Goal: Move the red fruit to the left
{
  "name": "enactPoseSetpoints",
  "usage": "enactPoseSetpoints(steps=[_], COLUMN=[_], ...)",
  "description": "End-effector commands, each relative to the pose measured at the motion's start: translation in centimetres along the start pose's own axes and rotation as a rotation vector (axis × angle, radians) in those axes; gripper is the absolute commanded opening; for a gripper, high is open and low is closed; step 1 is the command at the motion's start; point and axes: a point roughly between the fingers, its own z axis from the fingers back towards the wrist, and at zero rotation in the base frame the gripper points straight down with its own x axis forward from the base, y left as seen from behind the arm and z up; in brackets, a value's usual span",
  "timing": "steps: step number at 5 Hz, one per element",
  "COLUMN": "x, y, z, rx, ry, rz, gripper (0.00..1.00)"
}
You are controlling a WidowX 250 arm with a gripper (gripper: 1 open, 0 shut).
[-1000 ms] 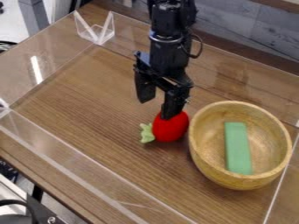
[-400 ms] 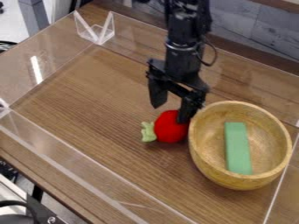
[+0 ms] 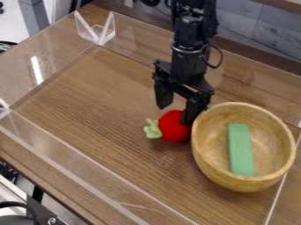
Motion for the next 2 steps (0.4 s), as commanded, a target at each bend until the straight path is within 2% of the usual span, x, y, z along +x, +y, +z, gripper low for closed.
enactPoseSetpoints(steps=[1,2], x=[0.79,0.69], y=[1.12,2.01], z=[0.96,0.70], rx=[0.014,0.015], ry=[-0.051,-0.053], rz=[-0.069,-0.126], gripper=[1.00,1.00])
